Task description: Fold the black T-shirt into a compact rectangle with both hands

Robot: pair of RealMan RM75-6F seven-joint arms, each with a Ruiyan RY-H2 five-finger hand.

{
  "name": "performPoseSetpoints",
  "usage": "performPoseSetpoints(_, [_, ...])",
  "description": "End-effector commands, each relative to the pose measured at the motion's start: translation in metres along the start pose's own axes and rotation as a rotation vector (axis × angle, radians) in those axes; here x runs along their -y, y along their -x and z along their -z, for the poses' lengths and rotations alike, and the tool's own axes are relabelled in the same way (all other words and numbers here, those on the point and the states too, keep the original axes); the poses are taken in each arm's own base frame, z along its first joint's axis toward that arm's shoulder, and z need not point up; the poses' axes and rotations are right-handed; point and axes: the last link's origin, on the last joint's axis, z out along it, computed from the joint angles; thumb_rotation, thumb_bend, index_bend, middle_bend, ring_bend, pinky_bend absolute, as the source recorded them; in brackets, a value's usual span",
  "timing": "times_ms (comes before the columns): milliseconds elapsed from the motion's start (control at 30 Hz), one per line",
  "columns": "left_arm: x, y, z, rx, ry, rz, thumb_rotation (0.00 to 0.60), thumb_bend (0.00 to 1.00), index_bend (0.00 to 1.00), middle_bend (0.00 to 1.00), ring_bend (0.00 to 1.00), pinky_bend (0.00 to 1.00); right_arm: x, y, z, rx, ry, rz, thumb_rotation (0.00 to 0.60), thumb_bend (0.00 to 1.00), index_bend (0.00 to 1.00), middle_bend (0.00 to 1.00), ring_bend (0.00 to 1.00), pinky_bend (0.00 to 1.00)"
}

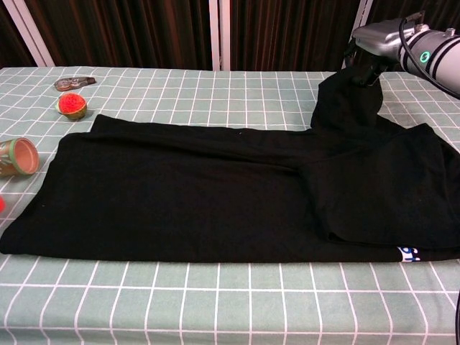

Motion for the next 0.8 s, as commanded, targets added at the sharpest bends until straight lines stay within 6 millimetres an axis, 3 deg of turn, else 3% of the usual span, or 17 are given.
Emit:
performPoseSetpoints(33, [-0.001,0.000,0.000,0.001,0.004,-0.002,0.523,0.42,0.21,0.16,0.08,0.19,-0.008,-0.016,0.048,-0.086,-0.094,0.103,0.600,0.52,0.65,0.31,0.03,0.10])
performPoseSetpoints(233, [-0.003,-0.001,0.001,0.000,0.012,-0.004,0.523,0.42,0.21,0.15,0.08,0.19,-0.002,-0.021,0.106,-0.108,-0.143,0.172,0.600,0.52,0.65,0.30,0.03,0.10])
performPoseSetpoints(433, [-0.004,-0.003,0.002,-0.007,0.018,-0.003,0.522,0.42,0.21,0.15,0.08,0.19,-0.004,-0.019,0.150,-0.081,-0.136,0.211,0.600,0.51,0.62,0.30,0.03,0.11])
performPoseSetpoints(800, [-0.004,-0.002,0.005,-0.004,0.017,-0.003,0.520,0.42,0.21,0.15,0.08,0.19,0.008,0.015,0.187,-0.046,-0.205,0.220,0.600,0.51,0.61,0.29,0.03,0.11])
